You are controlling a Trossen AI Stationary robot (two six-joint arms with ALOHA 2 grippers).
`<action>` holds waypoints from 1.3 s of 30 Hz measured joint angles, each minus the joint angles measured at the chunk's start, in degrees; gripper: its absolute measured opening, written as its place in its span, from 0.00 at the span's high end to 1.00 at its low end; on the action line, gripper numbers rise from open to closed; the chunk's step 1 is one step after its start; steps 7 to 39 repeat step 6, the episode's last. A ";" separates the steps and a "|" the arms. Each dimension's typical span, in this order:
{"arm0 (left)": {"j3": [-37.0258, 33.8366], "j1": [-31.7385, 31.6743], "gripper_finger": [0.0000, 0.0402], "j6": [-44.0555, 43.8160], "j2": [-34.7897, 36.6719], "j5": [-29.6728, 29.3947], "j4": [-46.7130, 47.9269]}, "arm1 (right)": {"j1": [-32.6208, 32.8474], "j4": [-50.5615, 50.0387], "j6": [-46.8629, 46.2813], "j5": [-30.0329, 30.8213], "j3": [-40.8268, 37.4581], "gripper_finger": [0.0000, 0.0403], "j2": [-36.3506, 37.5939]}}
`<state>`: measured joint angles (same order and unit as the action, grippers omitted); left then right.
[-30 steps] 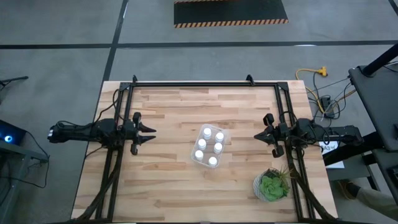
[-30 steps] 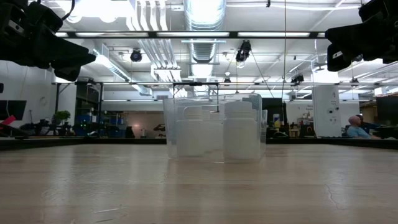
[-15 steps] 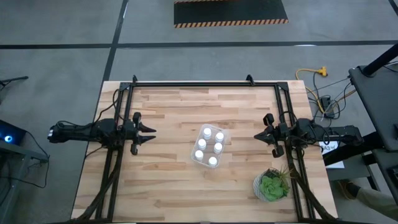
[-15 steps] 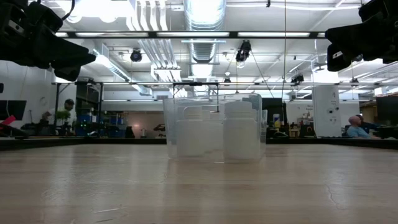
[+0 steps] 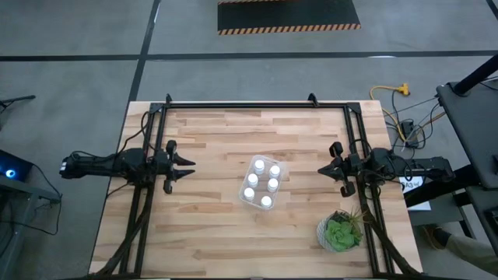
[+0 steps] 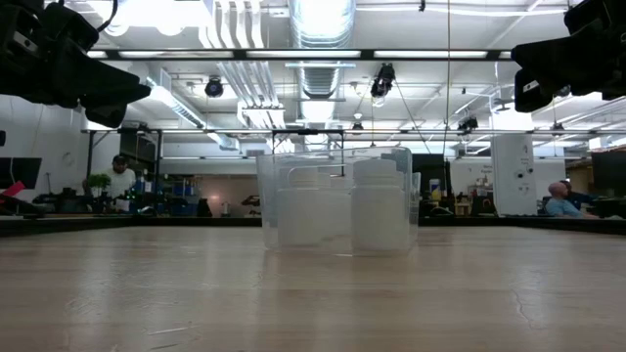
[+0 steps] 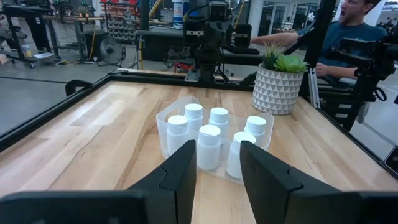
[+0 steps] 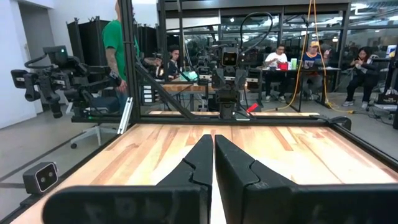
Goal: Pick and place pill bottles into a basket
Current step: Return to Home Position
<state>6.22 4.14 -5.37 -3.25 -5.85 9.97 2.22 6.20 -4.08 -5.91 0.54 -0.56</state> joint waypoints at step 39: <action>0.00 0.01 0.73 -0.01 0.00 0.00 0.01 | 0.00 0.00 0.07 -0.02 0.00 0.98 0.00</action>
